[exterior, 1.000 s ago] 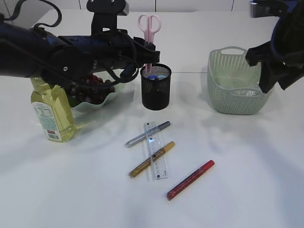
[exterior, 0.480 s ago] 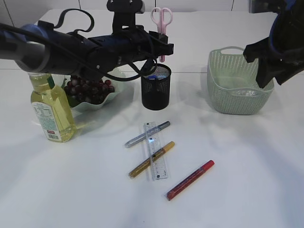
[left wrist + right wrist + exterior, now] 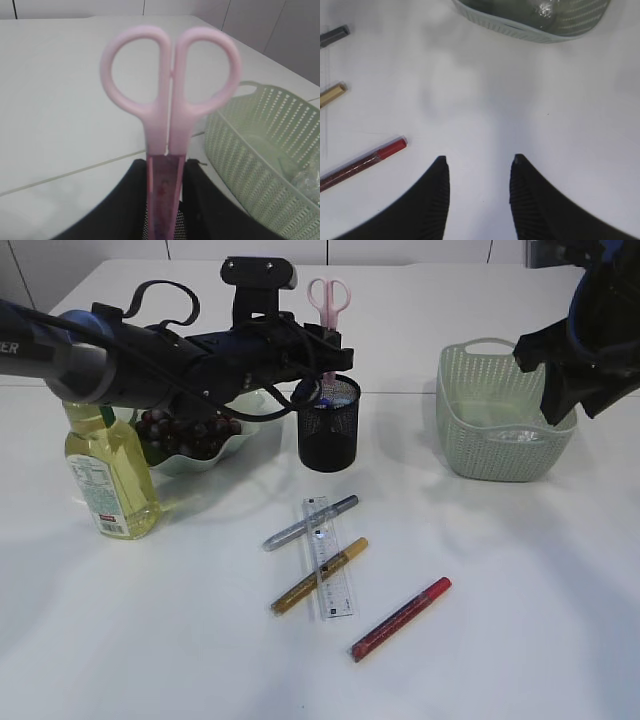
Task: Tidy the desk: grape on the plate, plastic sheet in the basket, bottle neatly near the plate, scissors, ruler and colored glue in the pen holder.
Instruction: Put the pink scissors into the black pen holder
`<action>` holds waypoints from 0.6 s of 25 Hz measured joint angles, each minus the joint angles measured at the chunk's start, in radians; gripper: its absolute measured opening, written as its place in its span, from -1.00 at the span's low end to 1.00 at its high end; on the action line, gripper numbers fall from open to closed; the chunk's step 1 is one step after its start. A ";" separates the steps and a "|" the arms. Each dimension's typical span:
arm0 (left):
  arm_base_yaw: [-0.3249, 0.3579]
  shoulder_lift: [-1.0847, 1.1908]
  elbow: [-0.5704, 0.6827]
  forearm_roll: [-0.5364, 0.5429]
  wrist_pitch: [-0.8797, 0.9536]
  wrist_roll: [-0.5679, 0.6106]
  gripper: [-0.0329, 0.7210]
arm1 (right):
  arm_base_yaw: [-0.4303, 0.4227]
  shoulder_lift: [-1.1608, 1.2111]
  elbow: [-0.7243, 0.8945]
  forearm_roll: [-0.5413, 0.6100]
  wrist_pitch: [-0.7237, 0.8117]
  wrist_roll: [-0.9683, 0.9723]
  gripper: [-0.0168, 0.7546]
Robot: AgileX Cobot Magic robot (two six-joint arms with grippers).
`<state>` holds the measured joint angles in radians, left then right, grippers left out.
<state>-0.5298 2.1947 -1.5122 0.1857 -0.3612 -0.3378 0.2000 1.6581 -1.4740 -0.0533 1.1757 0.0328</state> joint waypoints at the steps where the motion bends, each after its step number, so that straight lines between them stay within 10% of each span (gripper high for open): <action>1: 0.000 0.000 0.000 0.000 -0.004 0.000 -0.47 | 0.000 0.000 0.000 0.000 0.000 0.000 -0.11; 15: 0.011 0.051 0.000 0.000 -0.064 0.002 -0.47 | 0.000 0.000 0.000 0.000 0.000 -0.002 -0.11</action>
<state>-0.5192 2.2458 -1.5122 0.1857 -0.4249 -0.3362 0.2000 1.6581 -1.4740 -0.0533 1.1757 0.0308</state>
